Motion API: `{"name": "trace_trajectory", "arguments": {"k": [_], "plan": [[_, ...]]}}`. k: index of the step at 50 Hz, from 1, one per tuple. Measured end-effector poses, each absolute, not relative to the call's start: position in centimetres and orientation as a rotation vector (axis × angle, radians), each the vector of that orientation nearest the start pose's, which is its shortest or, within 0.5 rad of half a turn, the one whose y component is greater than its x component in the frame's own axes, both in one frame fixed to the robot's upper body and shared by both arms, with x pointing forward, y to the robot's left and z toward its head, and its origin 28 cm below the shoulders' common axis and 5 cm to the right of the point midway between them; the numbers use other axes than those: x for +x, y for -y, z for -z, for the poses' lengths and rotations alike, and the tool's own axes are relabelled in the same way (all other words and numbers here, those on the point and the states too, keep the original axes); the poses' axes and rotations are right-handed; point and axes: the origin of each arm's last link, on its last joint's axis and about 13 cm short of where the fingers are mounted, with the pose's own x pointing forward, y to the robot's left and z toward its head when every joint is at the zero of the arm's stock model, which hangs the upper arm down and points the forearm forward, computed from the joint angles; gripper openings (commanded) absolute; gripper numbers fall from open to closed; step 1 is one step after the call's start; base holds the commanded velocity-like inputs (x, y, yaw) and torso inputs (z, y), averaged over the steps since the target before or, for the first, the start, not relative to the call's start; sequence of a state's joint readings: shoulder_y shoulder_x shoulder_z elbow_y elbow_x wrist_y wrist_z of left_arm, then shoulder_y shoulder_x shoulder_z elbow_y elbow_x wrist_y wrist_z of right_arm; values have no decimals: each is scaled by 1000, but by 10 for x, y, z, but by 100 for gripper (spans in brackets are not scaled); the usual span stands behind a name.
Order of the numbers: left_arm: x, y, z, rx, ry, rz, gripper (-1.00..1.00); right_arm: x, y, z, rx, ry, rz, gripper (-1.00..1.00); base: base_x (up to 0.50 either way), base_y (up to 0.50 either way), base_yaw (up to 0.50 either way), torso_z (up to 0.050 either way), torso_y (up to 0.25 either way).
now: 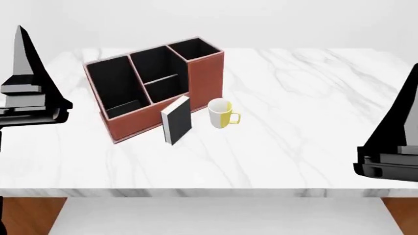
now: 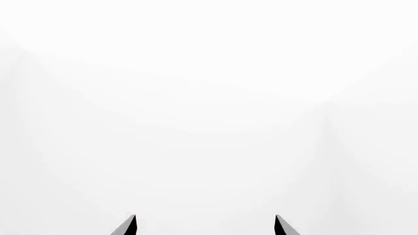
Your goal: Pick up the book and place it in the right compartment of the caddy.
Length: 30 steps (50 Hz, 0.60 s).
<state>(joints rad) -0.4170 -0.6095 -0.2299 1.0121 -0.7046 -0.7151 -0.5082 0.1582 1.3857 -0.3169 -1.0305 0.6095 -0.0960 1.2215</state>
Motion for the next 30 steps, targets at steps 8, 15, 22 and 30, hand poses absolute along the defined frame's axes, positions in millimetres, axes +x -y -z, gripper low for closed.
{"name": "trace_trajectory", "arguments": {"k": [8,15,22,30], "plan": [[176,-265,-257,95,671,-138,100,130,147,-241,-155,727,140,100,0,0,0,0,0],[176,-265,-257,94,669,-139,100,129,146,-241,-155,724,135,100,4,-12,0,0,0],[176,-266,-259,95,671,-147,100,129,145,-241,-159,715,126,100,0,-367,0,0,0],[176,-265,-259,90,670,-136,100,130,145,-242,-164,719,123,100,0,-263,0,0,0]]}}
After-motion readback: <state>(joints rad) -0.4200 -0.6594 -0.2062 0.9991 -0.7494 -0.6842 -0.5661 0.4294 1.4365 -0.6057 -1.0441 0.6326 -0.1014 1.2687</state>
